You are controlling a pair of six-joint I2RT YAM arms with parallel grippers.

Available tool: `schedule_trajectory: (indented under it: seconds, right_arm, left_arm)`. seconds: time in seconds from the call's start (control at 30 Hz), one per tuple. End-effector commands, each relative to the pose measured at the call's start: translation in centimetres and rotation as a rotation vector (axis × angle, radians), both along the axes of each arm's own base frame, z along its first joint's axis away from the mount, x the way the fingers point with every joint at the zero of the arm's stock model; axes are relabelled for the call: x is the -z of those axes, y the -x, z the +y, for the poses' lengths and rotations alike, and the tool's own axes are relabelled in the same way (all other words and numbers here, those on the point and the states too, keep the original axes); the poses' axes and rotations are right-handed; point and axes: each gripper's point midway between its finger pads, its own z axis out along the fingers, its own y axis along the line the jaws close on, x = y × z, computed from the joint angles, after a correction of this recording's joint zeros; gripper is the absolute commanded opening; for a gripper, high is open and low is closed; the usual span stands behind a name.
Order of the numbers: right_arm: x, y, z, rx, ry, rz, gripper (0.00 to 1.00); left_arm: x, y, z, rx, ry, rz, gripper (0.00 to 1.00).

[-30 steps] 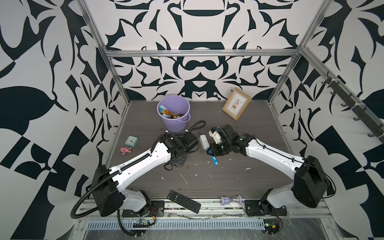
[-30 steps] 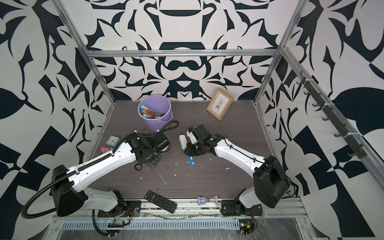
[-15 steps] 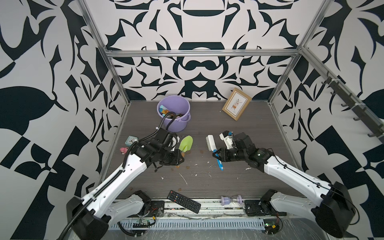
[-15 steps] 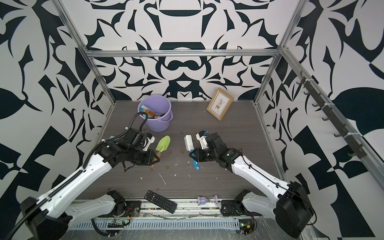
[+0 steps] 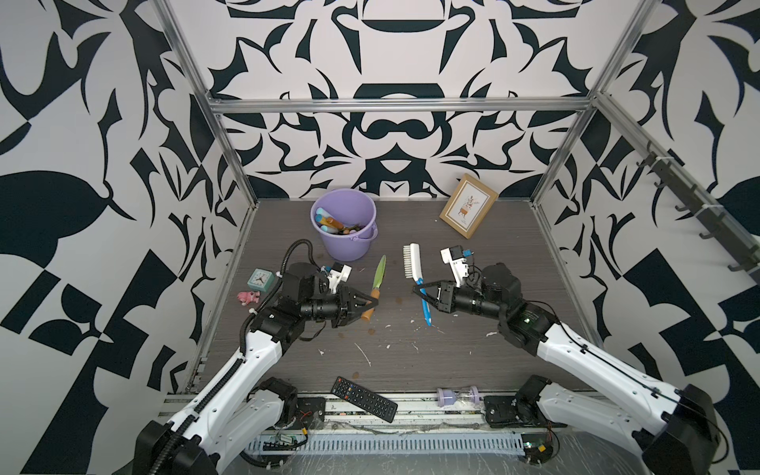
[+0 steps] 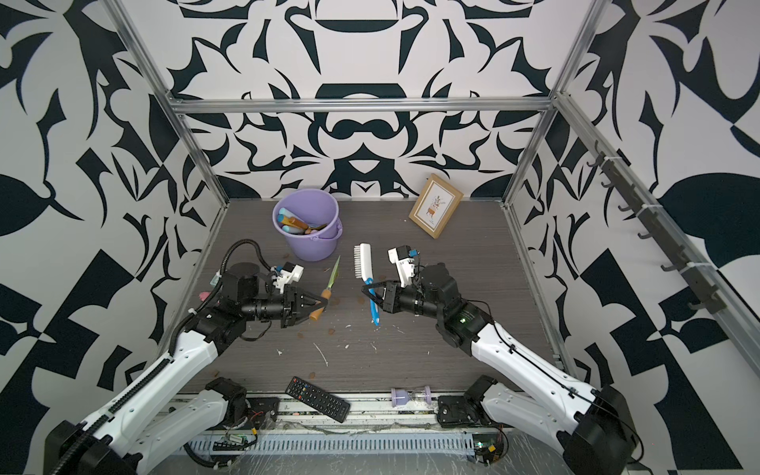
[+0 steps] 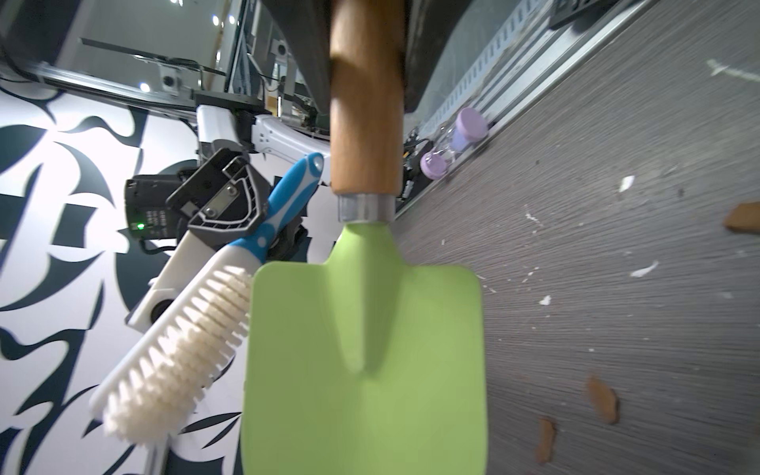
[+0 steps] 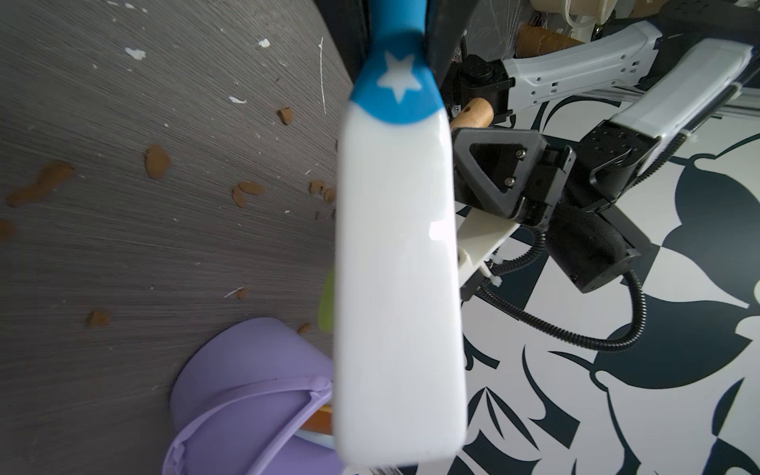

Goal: Brush the soil off the hand trowel and place it into the bucket
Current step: Brush off the soil from the hand trowel.

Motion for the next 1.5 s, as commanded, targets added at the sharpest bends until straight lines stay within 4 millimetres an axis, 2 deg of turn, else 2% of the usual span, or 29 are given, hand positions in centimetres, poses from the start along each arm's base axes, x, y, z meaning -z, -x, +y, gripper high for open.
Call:
schedule_trajectory:
  seconds: [0.0, 0.1, 0.23, 0.37, 0.47, 0.53, 0.63, 0.73, 0.8, 0.87, 0.97, 1.03, 1.13, 1.23, 1.27, 1.3, 1.37, 1.47]
  right_arm:
    - [-3.0, 0.0, 1.1, -0.014, -0.096, -0.068, 0.0]
    - [-3.5, 0.0, 2.1, -0.035, -0.119, -0.074, 0.0]
    - [-3.9, -0.2, 3.0, -0.055, -0.126, -0.077, 0.0]
    - [-3.4, -0.7, 3.5, -0.056, -0.123, -0.072, 0.0]
    - [-2.0, -0.9, 4.1, -0.066, -0.114, -0.041, 0.0]
    - [-0.4, -1.0, 4.2, -0.059, -0.09, -0.008, 0.0]
    - [2.3, -0.8, 3.1, -0.024, -0.018, 0.037, 0.0]
    - [3.8, -0.4, 1.7, 0.013, 0.062, 0.061, 0.0]
    - [3.1, -0.2, 0.8, 0.034, 0.09, 0.035, 0.0]
    - [1.6, -0.2, 0.3, 0.046, 0.111, -0.003, 0.0]
    - [-0.6, -0.2, 0.4, 0.037, 0.099, -0.049, 0.0]
    - [-0.5, -0.4, 0.9, 0.023, 0.102, -0.042, 0.0]
    - [2.5, -1.3, 2.2, 0.001, 0.14, 0.031, 0.0]
    - [8.3, -1.8, 2.9, -0.004, 0.23, 0.159, 0.0]
    - [10.0, -1.7, 2.5, 0.006, 0.275, 0.201, 0.0]
    - [10.7, -1.5, 2.2, 0.015, 0.296, 0.223, 0.0]
    - [10.2, -1.4, 1.1, 0.05, 0.318, 0.203, 0.0]
    - [7.1, -1.3, 0.3, 0.061, 0.297, 0.113, 0.0]
  left_arm:
    - [-3.8, -0.6, -0.7, 0.007, 0.153, -0.064, 0.0]
    - [-3.5, -0.9, -0.8, 0.001, 0.168, -0.044, 0.0]
    - [-4.3, -1.1, -0.9, 0.005, 0.207, -0.052, 0.0]
    - [-4.3, -1.0, -0.9, 0.009, 0.217, -0.055, 0.0]
    - [-4.5, -1.0, -0.9, 0.013, 0.244, -0.053, 0.0]
    - [-4.5, -0.8, -1.0, 0.018, 0.247, -0.053, 0.0]
    - [-4.4, -0.9, -0.8, 0.014, 0.239, -0.049, 0.0]
    - [-4.0, -1.0, -0.6, 0.008, 0.226, -0.047, 0.0]
    - [-3.7, -1.1, -0.6, 0.003, 0.22, -0.049, 0.0]
    - [-3.3, -1.2, -0.6, 0.005, 0.214, -0.044, 0.0]
    - [-2.3, -1.3, -0.5, 0.002, 0.194, -0.029, 0.0]
    - [-1.7, -1.3, -0.4, 0.002, 0.175, -0.018, 0.0]
    - [-1.0, -1.4, -0.2, 0.001, 0.103, -0.038, 0.0]
    - [-0.2, -2.0, 0.6, -0.033, -0.036, -0.089, 0.0]
    - [0.0, -2.2, 0.8, -0.037, -0.081, -0.11, 0.0]
    - [0.2, -2.3, 1.2, -0.043, -0.128, -0.118, 0.0]
    - [0.0, -2.7, 1.9, -0.051, -0.221, -0.173, 0.0]
    - [-0.6, -3.1, 3.3, -0.083, -0.343, -0.247, 0.0]
